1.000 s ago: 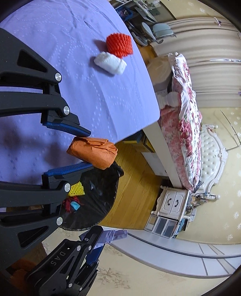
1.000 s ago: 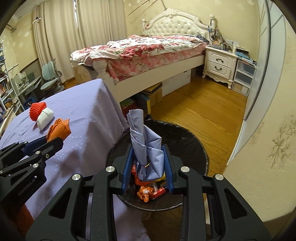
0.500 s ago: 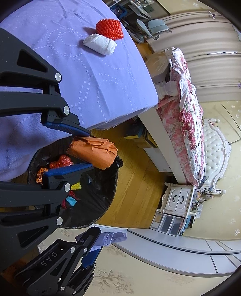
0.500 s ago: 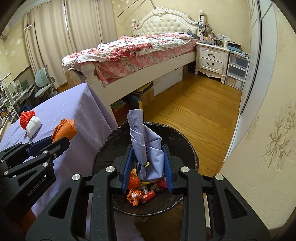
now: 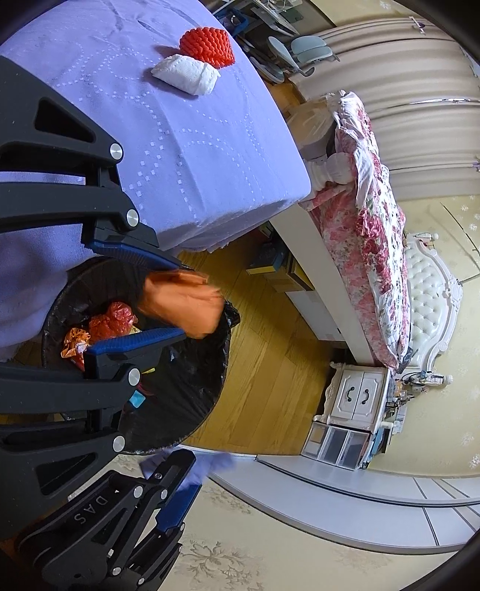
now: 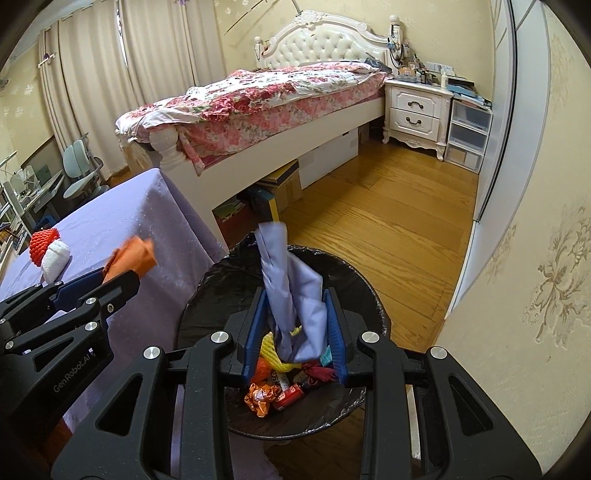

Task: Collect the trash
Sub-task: 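Carry the orange bag and blue cloth over the bin and release both, then move both tools back over the table toward the white roll and red foam net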

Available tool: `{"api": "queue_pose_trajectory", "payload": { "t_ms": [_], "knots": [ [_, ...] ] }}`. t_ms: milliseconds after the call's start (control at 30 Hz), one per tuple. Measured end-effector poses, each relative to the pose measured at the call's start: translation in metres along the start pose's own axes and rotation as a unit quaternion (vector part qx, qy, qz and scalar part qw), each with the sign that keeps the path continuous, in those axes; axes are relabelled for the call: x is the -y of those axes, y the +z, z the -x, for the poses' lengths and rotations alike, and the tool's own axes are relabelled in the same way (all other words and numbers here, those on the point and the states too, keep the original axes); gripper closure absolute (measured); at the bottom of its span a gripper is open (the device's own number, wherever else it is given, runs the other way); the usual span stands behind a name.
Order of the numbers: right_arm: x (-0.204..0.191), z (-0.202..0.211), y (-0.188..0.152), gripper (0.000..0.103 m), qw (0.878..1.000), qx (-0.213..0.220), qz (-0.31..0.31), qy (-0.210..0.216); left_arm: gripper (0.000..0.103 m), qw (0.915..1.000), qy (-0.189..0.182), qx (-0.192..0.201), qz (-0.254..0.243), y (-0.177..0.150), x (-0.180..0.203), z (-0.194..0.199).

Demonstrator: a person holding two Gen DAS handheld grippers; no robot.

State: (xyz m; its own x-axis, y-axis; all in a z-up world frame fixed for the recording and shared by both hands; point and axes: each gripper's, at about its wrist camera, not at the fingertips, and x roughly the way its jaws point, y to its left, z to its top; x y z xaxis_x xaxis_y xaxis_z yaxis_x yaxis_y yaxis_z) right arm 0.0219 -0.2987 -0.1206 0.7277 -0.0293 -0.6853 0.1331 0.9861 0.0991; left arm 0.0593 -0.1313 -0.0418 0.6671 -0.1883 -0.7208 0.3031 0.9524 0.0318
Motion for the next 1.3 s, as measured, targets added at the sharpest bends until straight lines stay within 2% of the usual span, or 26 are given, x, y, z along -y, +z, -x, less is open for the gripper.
{"api": "queue_pose_trajectory", "payload": {
  "t_ms": [67, 133, 233, 433, 633, 933, 1300],
  "knots": [
    [0.001, -0.001, 0.0, 0.067, 1.0, 0.0, -0.001, -0.004, 0.041, 1.0, 0.002, 0.001, 0.004, 0.0, -0.001, 0.0],
    [0.002, -0.001, 0.0, 0.057, 1.0, 0.002, -0.003, -0.007, 0.037, 0.9999, 0.004, 0.004, 0.011, -0.001, -0.003, 0.001],
    [0.004, -0.001, 0.001, 0.056, 1.0, 0.003, -0.004, -0.013, 0.028, 0.9999, 0.01, 0.005, 0.01, 0.0, -0.005, 0.001],
    [0.007, 0.0, 0.001, 0.041, 1.0, 0.009, -0.008, -0.025, 0.024, 0.9996, 0.019, 0.006, 0.019, 0.0, -0.012, 0.003],
    [0.006, 0.002, 0.003, 0.034, 1.0, 0.01, -0.007, -0.028, 0.022, 0.999, 0.035, 0.012, 0.024, -0.001, -0.022, 0.008],
    [-0.013, 0.003, 0.004, 0.03, 1.0, 0.008, 0.003, -0.015, 0.021, 0.997, 0.065, 0.013, 0.041, -0.008, -0.051, 0.018],
    [-0.069, 0.001, 0.004, 0.03, 0.999, -0.004, 0.036, 0.034, 0.021, 0.9891, 0.121, 0.007, 0.083, -0.031, -0.127, 0.037]
  ]
}}
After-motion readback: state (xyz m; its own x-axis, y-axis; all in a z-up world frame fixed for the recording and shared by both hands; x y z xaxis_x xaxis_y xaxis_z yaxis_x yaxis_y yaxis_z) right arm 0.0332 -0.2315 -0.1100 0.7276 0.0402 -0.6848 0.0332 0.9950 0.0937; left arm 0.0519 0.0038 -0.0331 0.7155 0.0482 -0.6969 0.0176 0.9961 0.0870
